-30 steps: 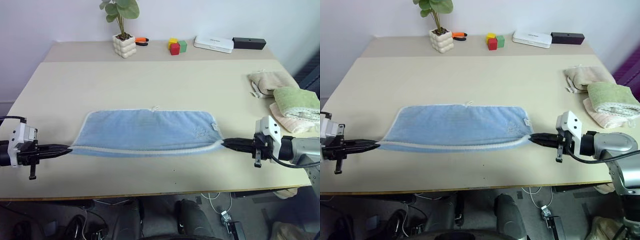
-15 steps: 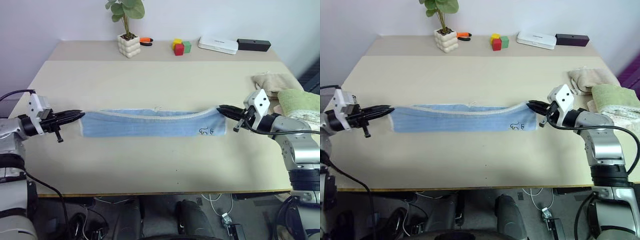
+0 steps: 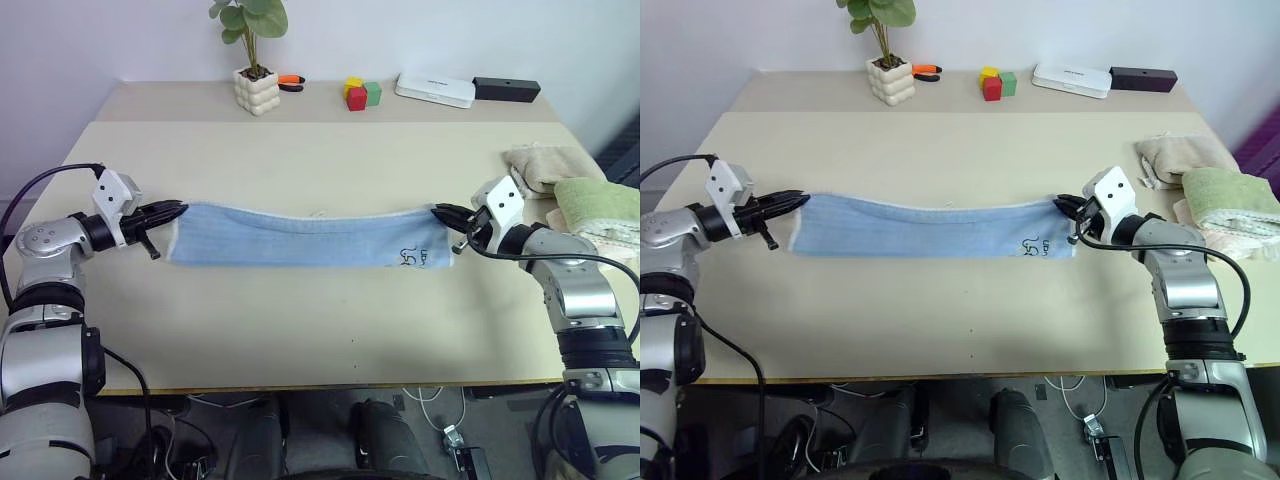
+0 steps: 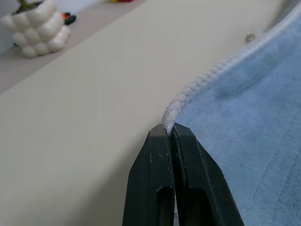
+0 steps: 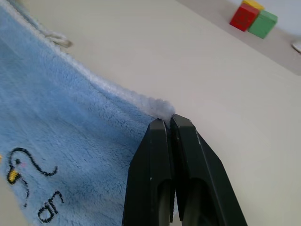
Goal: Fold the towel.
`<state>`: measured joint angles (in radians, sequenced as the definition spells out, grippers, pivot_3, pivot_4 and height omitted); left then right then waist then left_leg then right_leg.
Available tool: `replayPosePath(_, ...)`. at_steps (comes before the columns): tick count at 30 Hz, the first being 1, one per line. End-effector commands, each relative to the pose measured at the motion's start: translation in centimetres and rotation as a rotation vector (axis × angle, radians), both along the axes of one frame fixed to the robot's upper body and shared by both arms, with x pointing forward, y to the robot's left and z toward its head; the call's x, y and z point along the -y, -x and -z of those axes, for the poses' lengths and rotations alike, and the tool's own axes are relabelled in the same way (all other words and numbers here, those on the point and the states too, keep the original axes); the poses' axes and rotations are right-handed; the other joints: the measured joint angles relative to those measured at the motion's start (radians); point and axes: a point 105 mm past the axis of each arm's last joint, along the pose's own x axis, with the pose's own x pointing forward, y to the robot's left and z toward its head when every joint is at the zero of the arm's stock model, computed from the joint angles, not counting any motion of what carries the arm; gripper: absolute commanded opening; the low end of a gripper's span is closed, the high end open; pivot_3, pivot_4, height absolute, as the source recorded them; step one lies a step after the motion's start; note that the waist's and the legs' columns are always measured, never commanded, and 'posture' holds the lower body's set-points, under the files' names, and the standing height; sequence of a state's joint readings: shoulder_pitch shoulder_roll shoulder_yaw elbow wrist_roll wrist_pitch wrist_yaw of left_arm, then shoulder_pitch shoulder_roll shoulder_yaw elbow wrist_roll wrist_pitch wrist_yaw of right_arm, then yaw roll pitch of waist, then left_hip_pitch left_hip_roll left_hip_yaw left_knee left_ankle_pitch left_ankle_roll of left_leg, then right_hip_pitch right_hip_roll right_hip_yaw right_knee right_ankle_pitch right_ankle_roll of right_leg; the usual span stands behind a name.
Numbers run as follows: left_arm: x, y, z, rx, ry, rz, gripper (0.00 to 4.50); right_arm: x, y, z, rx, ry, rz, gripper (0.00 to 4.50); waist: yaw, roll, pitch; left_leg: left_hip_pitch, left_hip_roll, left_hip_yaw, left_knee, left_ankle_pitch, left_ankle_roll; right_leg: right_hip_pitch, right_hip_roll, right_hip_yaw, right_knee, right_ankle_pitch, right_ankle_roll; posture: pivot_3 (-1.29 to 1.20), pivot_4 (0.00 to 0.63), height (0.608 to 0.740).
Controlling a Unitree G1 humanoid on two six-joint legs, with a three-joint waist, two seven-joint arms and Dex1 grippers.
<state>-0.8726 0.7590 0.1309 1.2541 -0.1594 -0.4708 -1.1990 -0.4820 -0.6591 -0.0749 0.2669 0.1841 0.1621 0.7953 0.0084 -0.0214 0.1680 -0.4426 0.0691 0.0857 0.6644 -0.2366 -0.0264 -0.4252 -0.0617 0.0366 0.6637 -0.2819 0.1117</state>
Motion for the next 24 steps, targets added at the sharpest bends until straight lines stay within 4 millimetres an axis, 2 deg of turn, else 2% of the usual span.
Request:
replayPosePath(1,0.1,-0.8,-1.2,0.053,-0.032,-0.036,0.0,-0.4,-0.6,-0.8,0.041,0.004,0.004,0.03,0.0,0.0,0.0,0.0,0.0,0.0,0.0,0.0,0.0,0.0,0.0,0.0,0.0,0.0,0.0,0.0,0.15,0.735)
replayPosePath(7,-0.3,-0.9,-0.4,0.024,-0.031,-0.077,0.0,-0.3,-1.1,-0.2,0.035,0.034,0.032,0.03,-0.001,0.0,0.0,0.0,0.0,0.0,0.0,0.0,0.0,0.0,0.0,0.0,0.0,0.0,0.0,0.0,0.15,0.735)
replayPosePath(11,-0.4,-0.4,1.3,-0.066,-0.035,-0.057,0.0,-0.5,-1.2,0.3,0.025,0.054,0.035,0.03,-0.001,0.0,0.0,0.0,0.0,0.0,0.0,0.0,0.0,0.0,0.0,0.0,0.0,0.0,0.0,0.0,0.15,0.735)
replayPosePath(14,-0.6,-0.3,1.5,-0.107,0.039,-0.068,0.0,-0.9,-1.1,0.5,-0.006,0.007,0.023,0.03,-0.002,0.0,0.0,0.0,0.0,0.0,0.0,0.0,0.0,0.0,0.0,0.0,0.0,0.0,0.0,0.0,0.15,0.735)
replayPosePath(16,-0.8,-0.5,1.7,-0.11,0.027,-0.097,0.6,-1.0,-1.2,0.4,-0.006,0.004,0.022,0.59,-0.002,0.0,0.0,0.0,0.0,0.0,0.0,0.0,0.0,0.0,0.0,0.0,0.0,0.0,0.0,0.0,0.15,0.735)
replayPosePath(18,-0.8,-0.8,1.0,-0.052,0.015,-0.119,1.42,-0.9,-1.4,0.2,0.001,0.003,0.031,1.39,-0.002,0.0,0.0,0.0,0.0,0.0,0.0,0.0,0.0,0.0,0.0,0.0,0.0,0.0,0.0,0.0,0.15,0.735)
replayPosePath(21,-0.9,-1.0,0.3,-0.011,-0.011,-0.127,2.94,0.0,-1.9,-0.1,0.021,0.027,0.089,2.92,-0.002,0.0,0.0,0.0,0.0,0.0,0.0,0.0,0.0,0.0,0.0,0.0,0.0,0.0,0.0,0.0,0.15,0.735)
replayPosePath(24,-1.9,-1.4,-0.5,0.041,-0.054,-0.207,4.42,1.1,-2.6,-0.7,0.058,0.05,0.148,4.41,-0.002,0.0,0.0,0.0,0.0,0.0,0.0,0.0,0.0,0.0,0.0,0.0,0.0,0.0,0.0,0.0,0.15,0.735)
